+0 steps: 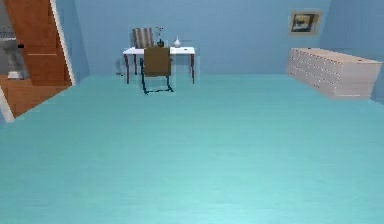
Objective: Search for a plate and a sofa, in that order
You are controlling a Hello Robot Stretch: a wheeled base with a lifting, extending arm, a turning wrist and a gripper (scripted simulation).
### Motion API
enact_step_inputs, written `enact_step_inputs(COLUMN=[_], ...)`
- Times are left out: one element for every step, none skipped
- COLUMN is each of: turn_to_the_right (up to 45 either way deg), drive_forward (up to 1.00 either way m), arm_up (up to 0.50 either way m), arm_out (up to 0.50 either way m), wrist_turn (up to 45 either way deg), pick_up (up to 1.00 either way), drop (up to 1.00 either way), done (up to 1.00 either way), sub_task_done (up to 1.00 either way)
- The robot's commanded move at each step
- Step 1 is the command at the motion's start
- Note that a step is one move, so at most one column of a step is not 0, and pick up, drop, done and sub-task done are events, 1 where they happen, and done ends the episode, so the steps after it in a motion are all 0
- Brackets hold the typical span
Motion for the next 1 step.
enact_step_inputs(turn_to_the_right=[-3.0], drive_forward=[0.00], arm_up=[0.00], arm_out=[0.00], wrist_turn=[0.0], pick_up=[0.00], drop=[0.00], done=[0.00], sub_task_done=[0.00])
